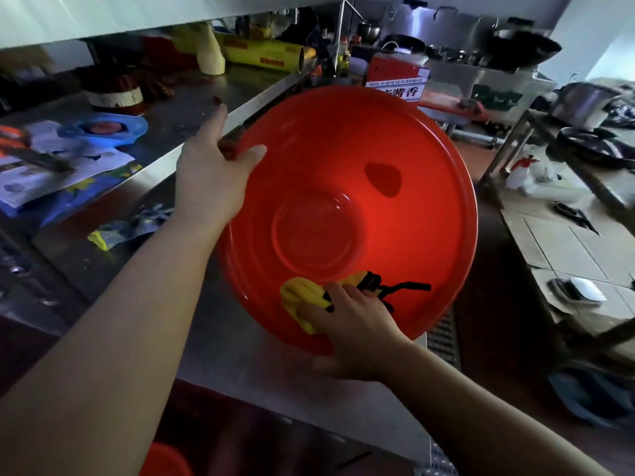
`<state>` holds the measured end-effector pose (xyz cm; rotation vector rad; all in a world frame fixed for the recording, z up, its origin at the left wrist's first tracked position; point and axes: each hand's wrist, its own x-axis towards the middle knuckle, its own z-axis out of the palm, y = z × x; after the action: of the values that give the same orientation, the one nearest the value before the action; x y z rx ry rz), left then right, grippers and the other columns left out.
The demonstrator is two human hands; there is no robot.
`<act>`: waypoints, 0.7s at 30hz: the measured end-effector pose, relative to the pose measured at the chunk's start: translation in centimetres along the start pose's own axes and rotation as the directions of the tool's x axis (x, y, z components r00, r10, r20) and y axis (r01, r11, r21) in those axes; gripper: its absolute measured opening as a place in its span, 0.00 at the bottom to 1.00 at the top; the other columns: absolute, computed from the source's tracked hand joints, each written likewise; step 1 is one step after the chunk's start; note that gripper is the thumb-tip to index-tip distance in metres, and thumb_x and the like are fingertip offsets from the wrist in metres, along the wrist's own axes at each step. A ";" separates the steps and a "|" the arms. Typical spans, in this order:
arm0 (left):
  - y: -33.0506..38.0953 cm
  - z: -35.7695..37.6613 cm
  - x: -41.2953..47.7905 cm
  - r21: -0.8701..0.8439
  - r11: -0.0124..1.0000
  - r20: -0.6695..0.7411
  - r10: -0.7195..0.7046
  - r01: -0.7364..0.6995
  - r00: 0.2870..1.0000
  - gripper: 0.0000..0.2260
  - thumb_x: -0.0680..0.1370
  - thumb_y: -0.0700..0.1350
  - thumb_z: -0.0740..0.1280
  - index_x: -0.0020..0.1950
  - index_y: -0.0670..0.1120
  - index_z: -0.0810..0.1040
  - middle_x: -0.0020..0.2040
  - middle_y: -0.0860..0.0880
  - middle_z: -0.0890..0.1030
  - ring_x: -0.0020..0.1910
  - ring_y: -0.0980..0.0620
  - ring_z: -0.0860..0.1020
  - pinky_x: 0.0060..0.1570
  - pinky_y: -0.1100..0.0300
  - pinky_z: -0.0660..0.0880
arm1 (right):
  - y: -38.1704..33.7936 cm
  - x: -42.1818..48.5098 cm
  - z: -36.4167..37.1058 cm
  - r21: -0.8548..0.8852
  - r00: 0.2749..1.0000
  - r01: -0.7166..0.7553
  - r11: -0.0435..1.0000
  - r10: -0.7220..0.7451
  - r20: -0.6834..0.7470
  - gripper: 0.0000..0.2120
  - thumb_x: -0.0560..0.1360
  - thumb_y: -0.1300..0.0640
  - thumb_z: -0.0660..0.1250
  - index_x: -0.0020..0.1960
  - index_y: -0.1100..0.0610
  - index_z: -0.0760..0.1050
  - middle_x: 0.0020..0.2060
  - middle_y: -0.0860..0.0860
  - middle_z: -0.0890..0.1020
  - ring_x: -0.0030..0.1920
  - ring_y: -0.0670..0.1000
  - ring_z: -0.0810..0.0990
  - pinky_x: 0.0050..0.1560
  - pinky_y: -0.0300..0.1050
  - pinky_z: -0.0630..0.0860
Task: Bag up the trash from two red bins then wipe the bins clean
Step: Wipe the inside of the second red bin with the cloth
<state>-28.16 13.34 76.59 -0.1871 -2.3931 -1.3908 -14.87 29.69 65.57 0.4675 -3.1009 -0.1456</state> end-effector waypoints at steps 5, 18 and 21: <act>-2.2 0.9 -2.6 -0.021 0.980 0.167 -0.191 0.198 0.967 0.38 0.72 0.53 0.72 0.76 0.51 0.57 0.72 0.45 0.66 0.68 0.47 0.68 0.63 0.55 0.65 | -0.3 2.8 -1.1 0.229 0.958 -0.070 0.971 0.130 -0.255 0.26 0.58 0.40 0.68 0.53 0.51 0.79 0.40 0.57 0.76 0.34 0.59 0.77 0.29 0.46 0.72; -4.2 1.7 -3.1 -0.004 1.000 0.028 -0.021 0.021 0.999 0.11 0.79 0.51 0.63 0.46 0.43 0.70 0.37 0.49 0.72 0.38 0.50 0.70 0.34 0.63 0.59 | 1.3 3.0 -4.7 0.619 0.864 -0.110 0.778 0.383 -0.328 0.22 0.66 0.44 0.76 0.57 0.49 0.77 0.49 0.48 0.71 0.48 0.47 0.71 0.47 0.43 0.69; -4.6 1.4 -2.9 -0.031 0.999 0.047 0.034 -0.032 0.998 0.11 0.79 0.51 0.63 0.45 0.43 0.70 0.34 0.53 0.71 0.32 0.54 0.71 0.32 0.59 0.62 | 2.8 2.6 -4.8 0.418 0.800 -0.077 0.905 0.306 -0.516 0.17 0.67 0.57 0.75 0.54 0.50 0.77 0.46 0.54 0.72 0.44 0.55 0.74 0.40 0.46 0.72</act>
<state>-27.17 12.42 71.09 -0.2696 -2.3976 -1.4229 -18.10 31.19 70.58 0.1364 -2.5335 0.5144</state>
